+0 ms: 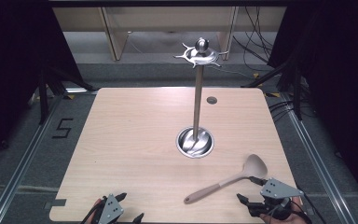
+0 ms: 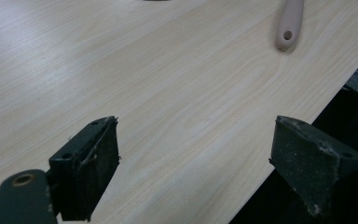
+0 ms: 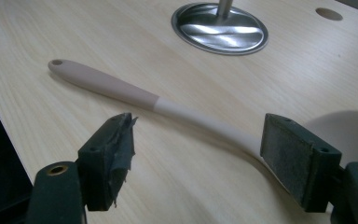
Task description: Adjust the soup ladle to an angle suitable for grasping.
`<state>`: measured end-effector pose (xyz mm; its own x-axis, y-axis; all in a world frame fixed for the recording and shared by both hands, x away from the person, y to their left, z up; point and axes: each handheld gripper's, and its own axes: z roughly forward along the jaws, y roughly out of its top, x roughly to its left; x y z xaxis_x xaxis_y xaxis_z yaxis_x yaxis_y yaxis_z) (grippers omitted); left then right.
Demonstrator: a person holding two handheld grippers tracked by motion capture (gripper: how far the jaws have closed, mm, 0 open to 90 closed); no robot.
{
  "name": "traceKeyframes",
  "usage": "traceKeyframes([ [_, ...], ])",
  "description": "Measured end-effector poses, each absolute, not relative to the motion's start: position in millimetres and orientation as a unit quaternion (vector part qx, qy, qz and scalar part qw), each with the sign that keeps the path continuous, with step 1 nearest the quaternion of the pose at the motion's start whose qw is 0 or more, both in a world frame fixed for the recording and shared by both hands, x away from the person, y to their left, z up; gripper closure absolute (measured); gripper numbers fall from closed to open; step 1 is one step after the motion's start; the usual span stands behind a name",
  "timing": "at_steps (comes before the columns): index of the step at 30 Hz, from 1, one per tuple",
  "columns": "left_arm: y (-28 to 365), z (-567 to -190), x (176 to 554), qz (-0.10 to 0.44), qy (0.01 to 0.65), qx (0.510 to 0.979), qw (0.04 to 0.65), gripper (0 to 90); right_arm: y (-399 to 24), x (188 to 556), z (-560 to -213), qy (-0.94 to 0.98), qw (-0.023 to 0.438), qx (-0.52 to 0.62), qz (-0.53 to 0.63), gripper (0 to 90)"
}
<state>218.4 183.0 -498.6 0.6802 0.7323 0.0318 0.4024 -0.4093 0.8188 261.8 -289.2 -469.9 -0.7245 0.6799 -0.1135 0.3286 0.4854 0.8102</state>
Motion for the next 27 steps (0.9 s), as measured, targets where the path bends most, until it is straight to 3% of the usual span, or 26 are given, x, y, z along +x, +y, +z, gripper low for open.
traceKeyframes([
  [14,180.8,-499.8,217.6,0.189,0.354,0.807,0.432,14.7,-258.1,270.0,-468.5,0.886,0.230,0.215,0.341,34.1],
  [27,181.5,-499.3,217.3,0.190,0.352,0.810,0.429,14.7,-231.4,304.0,-470.2,0.927,0.170,0.148,0.298,48.2],
])
